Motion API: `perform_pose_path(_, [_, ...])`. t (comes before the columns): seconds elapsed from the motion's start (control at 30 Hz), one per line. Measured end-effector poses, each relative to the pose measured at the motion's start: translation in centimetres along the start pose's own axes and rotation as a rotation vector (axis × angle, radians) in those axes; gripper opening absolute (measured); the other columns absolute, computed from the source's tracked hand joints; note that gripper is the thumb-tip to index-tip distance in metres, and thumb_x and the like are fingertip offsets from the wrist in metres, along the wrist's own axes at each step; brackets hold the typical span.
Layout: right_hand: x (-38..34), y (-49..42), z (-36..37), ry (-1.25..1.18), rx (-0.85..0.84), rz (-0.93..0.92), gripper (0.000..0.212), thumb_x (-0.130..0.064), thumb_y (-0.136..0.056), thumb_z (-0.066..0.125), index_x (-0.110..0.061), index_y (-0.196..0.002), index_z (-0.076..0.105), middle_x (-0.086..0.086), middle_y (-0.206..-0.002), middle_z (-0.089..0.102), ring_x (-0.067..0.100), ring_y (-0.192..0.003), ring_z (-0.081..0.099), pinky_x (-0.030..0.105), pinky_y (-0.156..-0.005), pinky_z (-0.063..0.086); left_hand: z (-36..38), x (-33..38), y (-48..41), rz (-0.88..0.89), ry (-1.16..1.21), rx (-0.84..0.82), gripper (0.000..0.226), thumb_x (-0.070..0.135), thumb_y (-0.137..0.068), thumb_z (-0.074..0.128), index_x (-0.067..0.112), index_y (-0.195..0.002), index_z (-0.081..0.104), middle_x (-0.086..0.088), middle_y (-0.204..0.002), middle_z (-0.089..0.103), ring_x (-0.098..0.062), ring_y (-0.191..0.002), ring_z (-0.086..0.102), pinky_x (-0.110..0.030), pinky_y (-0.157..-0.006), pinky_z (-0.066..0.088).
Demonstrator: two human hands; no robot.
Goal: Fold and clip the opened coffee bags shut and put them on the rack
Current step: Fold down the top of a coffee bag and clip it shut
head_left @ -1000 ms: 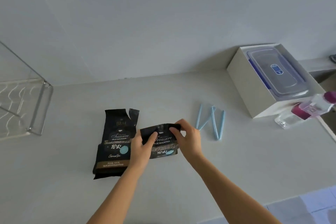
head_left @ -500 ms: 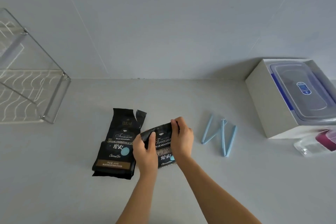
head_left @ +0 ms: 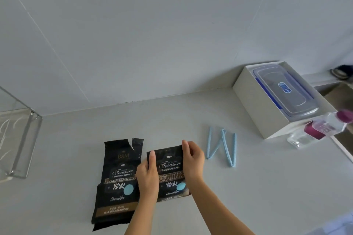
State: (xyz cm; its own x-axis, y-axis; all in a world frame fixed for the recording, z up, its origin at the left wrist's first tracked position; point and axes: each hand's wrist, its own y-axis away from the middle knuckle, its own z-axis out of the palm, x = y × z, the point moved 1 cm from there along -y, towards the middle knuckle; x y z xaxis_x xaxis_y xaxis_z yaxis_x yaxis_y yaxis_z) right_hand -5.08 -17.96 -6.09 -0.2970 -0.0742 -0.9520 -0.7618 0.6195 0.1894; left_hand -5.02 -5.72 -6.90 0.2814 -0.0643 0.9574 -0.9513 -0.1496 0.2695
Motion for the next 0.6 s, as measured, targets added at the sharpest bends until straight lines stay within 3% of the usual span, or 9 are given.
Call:
perform_pose_path(0.1, [0.2, -0.2, -0.5, -0.012, -0.026, -0.02, 0.028, -0.03, -0.092, 0.055, -0.024, -0.065, 0.057, -0.005, -0.059, 0.059, 0.007, -0.056, 0.055, 0.025, -0.053, 0.047, -1.6, -0.8, 0.0, -0.021, -0.018, -0.262, 0.014, 0.038, -0.08, 0.065, 0.03, -0.087, 0.057, 0.0, -0.088, 0.068, -0.012, -0.078, 0.069, -0.023, -0.059, 0.055])
perform_pose_path(0.2, [0.8, -0.1, -0.5, -0.033, -0.055, -0.017, 0.024, -0.038, -0.091, 0.053, -0.028, -0.07, 0.06, -0.006, -0.065, 0.064, 0.006, -0.062, 0.062, 0.021, -0.054, 0.051, -3.0, -1.2, 0.6, -0.012, 0.042, -0.389, 0.029, 0.031, -0.074, 0.073, 0.037, -0.096, 0.055, 0.003, -0.099, 0.065, 0.001, -0.086, 0.066, -0.012, -0.057, 0.053])
perform_pose_path(0.3, [2.1, -0.8, -1.3, -0.064, -0.022, 0.021, 0.019, -0.038, -0.094, 0.044, -0.03, -0.094, 0.062, -0.002, -0.098, 0.064, 0.018, -0.095, 0.061, 0.036, -0.079, 0.053, -3.2, -1.0, 1.5, -0.054, 0.061, -0.414, 0.03, 0.044, -0.07, 0.07, 0.039, -0.097, 0.057, 0.006, -0.103, 0.067, -0.006, -0.091, 0.067, -0.019, -0.064, 0.055])
perform_pose_path(0.37, [3.6, -2.0, -2.5, 0.146, 0.009, 0.035, 0.03, -0.033, -0.094, 0.048, -0.023, -0.122, 0.052, 0.006, -0.13, 0.046, 0.027, -0.122, 0.042, 0.043, -0.101, 0.038, -3.1, -1.2, 1.7, -0.071, 0.037, -0.381, 0.023, 0.042, -0.075, 0.068, 0.038, -0.094, 0.056, 0.006, -0.103, 0.066, -0.01, -0.093, 0.066, -0.02, -0.068, 0.054])
perform_pose_path(0.43, [5.1, -2.8, -4.2, 0.4, -0.024, 0.109, 0.05, -0.032, -0.092, 0.052, -0.019, -0.138, 0.036, 0.01, -0.144, 0.028, 0.032, -0.133, 0.022, 0.047, -0.108, 0.027, -3.0, -1.2, 1.7, -0.074, 0.034, -0.372, 0.015, 0.037, -0.08, 0.066, 0.036, -0.091, 0.056, 0.007, -0.1, 0.066, -0.009, -0.092, 0.065, -0.019, -0.067, 0.052])
perform_pose_path(0.53, [6.7, -3.0, -6.8, 0.757, -0.142, 0.093, 0.059, -0.03, -0.089, 0.056, -0.022, -0.14, 0.028, 0.006, -0.144, 0.022, 0.033, -0.133, 0.019, 0.047, -0.103, 0.036, -2.9, -1.3, 1.8, -0.043, 0.015, -0.402, 0.007, 0.036, -0.084, 0.062, 0.033, -0.089, 0.059, 0.007, -0.096, 0.068, -0.008, -0.089, 0.066, -0.016, -0.065, 0.051])
perform_pose_path(0.6, [7.2, -2.7, -8.1, 0.857, -0.163, 0.015, 0.056, -0.027, -0.086, 0.061, -0.022, -0.135, 0.036, 0.007, -0.138, 0.028, 0.032, -0.13, 0.027, 0.044, -0.098, 0.042, -2.8, -1.2, 2.1, -0.029, 0.022, -0.416, 0.007, 0.036, -0.084, 0.061, 0.032, -0.09, 0.06, 0.007, -0.094, 0.069, -0.006, -0.087, 0.067, -0.016, -0.064, 0.052])
